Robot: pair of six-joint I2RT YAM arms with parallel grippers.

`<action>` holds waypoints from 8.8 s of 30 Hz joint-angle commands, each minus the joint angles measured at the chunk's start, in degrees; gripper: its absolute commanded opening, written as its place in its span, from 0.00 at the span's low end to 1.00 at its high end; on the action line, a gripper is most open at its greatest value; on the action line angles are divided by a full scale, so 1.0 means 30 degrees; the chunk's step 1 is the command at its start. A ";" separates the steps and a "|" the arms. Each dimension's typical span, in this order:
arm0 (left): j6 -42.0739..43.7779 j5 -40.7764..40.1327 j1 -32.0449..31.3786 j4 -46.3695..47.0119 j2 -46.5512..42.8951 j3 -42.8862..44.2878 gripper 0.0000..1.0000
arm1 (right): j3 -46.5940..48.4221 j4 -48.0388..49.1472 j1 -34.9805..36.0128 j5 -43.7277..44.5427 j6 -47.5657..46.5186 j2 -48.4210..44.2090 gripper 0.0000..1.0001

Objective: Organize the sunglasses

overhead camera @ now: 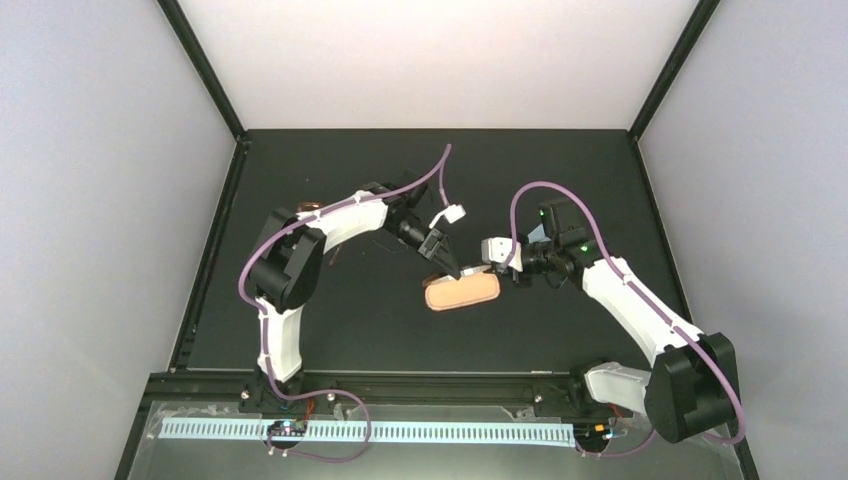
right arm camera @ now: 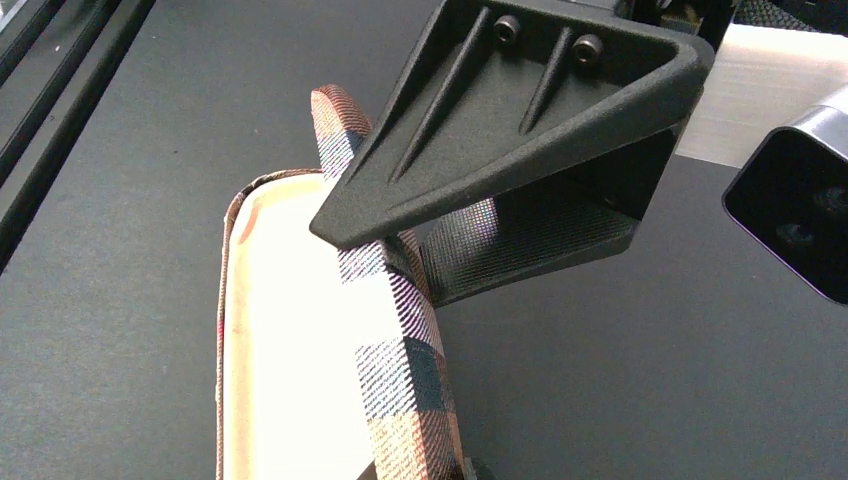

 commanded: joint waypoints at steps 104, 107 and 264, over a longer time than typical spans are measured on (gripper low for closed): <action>0.2411 -1.3244 0.8887 0.3199 -0.9838 -0.3856 0.99 | 0.7228 -0.0457 -0.6608 1.4100 2.1746 1.1712 0.68; 0.2411 -1.3189 0.8883 0.3183 -0.9818 -0.3873 0.99 | 0.7325 -0.0550 -0.6649 1.4029 2.1604 1.1953 0.56; 0.9647 -0.8131 0.2592 0.7653 -1.1705 -1.0579 0.95 | 1.2799 -0.0416 0.1119 0.9927 0.4304 1.4486 0.30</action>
